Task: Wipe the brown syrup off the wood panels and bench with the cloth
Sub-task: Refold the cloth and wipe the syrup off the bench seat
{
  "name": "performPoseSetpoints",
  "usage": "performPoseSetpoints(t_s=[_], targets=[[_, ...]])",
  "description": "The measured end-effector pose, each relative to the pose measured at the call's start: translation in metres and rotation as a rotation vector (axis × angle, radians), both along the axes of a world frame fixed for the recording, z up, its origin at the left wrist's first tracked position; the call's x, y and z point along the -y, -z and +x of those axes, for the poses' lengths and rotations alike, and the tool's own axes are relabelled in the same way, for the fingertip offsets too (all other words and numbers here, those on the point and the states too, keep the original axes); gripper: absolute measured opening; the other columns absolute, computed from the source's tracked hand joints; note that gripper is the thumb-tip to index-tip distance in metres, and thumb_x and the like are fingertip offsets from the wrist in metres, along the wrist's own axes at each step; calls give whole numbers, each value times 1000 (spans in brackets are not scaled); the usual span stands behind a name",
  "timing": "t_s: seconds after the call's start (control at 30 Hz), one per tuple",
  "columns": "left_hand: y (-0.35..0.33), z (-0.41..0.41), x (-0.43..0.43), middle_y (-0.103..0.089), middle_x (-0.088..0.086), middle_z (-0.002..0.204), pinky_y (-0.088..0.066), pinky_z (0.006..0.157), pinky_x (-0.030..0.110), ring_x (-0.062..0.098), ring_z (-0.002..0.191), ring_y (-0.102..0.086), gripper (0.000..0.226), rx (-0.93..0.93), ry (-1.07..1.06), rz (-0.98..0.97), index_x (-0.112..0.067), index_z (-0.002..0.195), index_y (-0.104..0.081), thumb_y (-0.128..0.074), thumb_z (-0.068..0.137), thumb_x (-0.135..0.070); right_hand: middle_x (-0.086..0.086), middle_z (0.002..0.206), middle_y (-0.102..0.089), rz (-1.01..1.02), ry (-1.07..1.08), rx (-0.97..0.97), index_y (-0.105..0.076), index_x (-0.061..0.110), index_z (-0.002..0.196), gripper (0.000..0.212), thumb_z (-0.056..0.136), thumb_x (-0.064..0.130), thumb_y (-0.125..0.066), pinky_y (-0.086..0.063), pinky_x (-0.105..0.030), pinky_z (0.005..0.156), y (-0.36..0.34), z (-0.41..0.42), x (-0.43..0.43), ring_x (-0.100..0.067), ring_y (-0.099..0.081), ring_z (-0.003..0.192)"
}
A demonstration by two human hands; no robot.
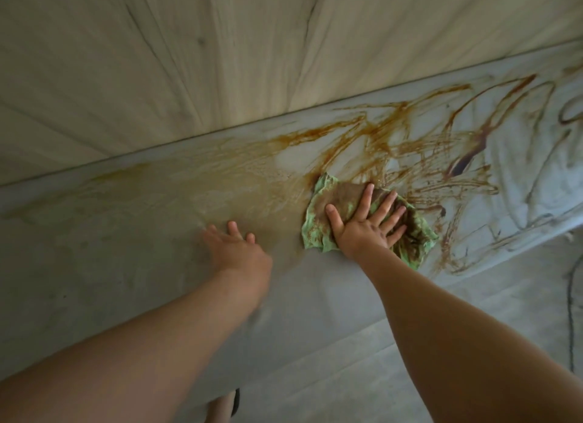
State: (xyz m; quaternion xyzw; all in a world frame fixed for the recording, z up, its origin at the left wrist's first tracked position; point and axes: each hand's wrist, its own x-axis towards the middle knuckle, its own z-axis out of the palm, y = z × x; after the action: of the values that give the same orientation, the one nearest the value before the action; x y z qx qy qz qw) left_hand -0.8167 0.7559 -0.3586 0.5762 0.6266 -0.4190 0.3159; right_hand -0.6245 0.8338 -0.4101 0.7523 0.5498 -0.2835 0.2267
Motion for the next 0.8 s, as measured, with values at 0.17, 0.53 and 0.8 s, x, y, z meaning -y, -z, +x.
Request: performPoseSetpoints(t_s=[0.17,0.53,0.8], targets=[[-25,11,-44,-62,6,136,-23,112,77,36,130,-55,42,50,24,223,-19,136,-61,-65,97,-32,-14,158,47,-5,-9,-21,38,36,151,105,80,95,-12,16,-64,120,0,1,-1,-43,37,148],[21,37,-5,41,2,161,-20,115,75,48,151,23,154,146,-367,271,-15,158,28,-86,67,-63,-15,163,38,112,-272,-136,27,37,158,97,90,87,-21,11,-65,121,-15,33,15,-49,30,150],[35,55,-6,42,1,161,-16,115,77,47,151,27,150,57,-428,326,-16,158,26,-90,69,-49,-16,166,32,94,-517,-87,26,53,154,83,90,88,-16,3,-67,123,-19,61,14,-50,25,151]])
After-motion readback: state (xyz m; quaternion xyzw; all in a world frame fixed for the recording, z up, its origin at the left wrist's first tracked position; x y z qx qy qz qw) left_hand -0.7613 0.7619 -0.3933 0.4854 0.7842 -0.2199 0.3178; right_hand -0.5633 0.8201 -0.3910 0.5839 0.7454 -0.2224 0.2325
